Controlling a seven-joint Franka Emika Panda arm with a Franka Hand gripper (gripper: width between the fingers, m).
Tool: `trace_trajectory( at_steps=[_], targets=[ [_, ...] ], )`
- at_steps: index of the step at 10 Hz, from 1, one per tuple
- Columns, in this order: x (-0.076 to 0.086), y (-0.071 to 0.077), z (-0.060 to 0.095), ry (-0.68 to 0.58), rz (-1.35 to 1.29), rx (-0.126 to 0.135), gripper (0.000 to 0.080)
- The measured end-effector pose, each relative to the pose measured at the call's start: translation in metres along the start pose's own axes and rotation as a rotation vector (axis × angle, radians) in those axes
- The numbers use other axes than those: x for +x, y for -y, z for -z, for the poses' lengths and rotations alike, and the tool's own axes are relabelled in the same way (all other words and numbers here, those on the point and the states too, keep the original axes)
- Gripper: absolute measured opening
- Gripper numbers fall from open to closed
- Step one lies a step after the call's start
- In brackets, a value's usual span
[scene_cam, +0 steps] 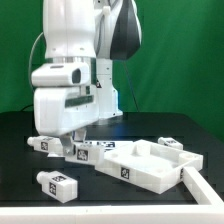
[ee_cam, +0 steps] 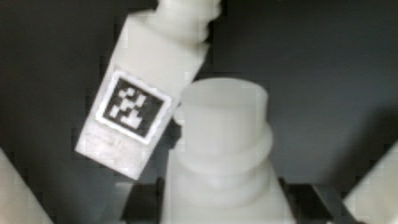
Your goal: Assemble one leg
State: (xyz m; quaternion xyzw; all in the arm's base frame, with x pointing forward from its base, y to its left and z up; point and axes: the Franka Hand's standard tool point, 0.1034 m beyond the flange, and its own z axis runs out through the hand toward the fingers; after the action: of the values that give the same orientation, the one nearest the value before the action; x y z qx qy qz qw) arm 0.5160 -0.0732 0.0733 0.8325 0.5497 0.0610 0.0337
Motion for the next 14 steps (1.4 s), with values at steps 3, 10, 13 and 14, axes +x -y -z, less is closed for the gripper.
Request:
trace_trajectory(
  at_steps=[3, 10, 13, 14],
  targets=[
    [0.004, 0.006, 0.01, -0.008, -0.093, -0.029, 0.0287],
    [-0.057, 0.022, 0.001, 0.027, -0.218, -0.005, 0.0287],
    [-0.106, 0.055, -0.017, 0.062, -0.291, 0.01, 0.0287],
    [-0.118, 0.059, -0.023, 0.057, -0.294, 0.008, 0.0287]
  ],
)
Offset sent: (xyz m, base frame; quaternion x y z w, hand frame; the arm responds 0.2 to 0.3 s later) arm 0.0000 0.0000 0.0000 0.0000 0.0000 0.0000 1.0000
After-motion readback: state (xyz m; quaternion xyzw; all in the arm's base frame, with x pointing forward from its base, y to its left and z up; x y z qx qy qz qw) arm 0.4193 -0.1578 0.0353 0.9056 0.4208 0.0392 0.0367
